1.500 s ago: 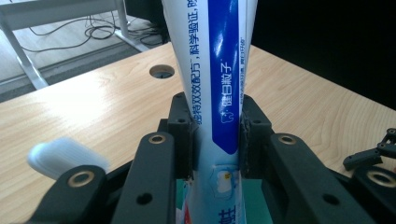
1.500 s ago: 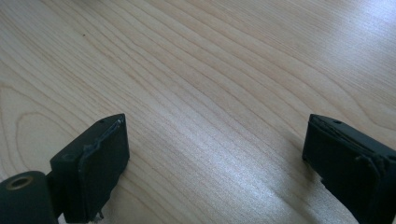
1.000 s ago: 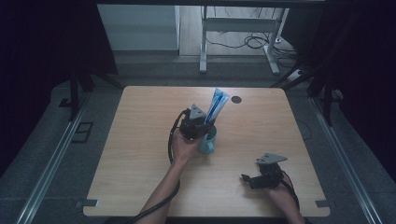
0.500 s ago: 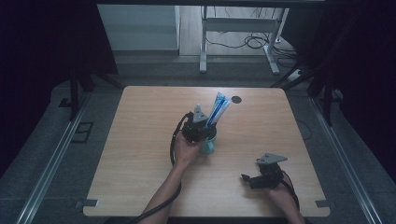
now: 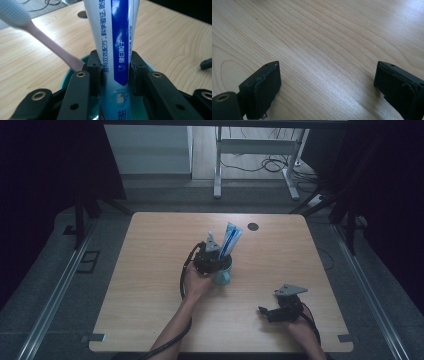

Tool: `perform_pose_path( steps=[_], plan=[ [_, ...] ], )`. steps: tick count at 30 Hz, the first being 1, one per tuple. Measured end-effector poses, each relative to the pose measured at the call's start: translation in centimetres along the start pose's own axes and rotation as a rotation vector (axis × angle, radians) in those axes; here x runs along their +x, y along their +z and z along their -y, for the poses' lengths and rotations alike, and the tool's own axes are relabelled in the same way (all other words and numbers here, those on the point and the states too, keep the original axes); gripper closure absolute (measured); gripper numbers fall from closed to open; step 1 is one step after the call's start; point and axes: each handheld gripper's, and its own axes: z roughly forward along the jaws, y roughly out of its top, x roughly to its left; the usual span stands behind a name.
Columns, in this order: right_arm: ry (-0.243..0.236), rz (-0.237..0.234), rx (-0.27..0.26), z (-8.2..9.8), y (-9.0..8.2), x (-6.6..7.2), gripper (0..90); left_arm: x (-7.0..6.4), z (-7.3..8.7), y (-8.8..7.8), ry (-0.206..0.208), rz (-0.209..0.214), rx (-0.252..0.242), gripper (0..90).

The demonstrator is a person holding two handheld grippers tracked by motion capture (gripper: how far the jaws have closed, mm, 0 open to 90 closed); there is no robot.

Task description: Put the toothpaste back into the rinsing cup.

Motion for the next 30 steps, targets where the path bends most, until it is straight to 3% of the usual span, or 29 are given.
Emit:
perform_pose_path(
  steps=[4,15,30],
  plan=[
    [0.000,0.000,0.000,0.0,0.0,0.0,6.9,0.0,0.3,0.1,0.008,-0.003,0.018,67.0],
    [0.000,0.000,0.000,0.0,0.0,0.0,6.9,0.2,0.2,-0.1,-0.021,0.011,0.028,64.5],
    [0.000,0.000,0.000,0.0,0.0,0.0,6.9,0.4,-0.3,-1.3,-0.042,0.056,0.007,50.3]
  ],
)
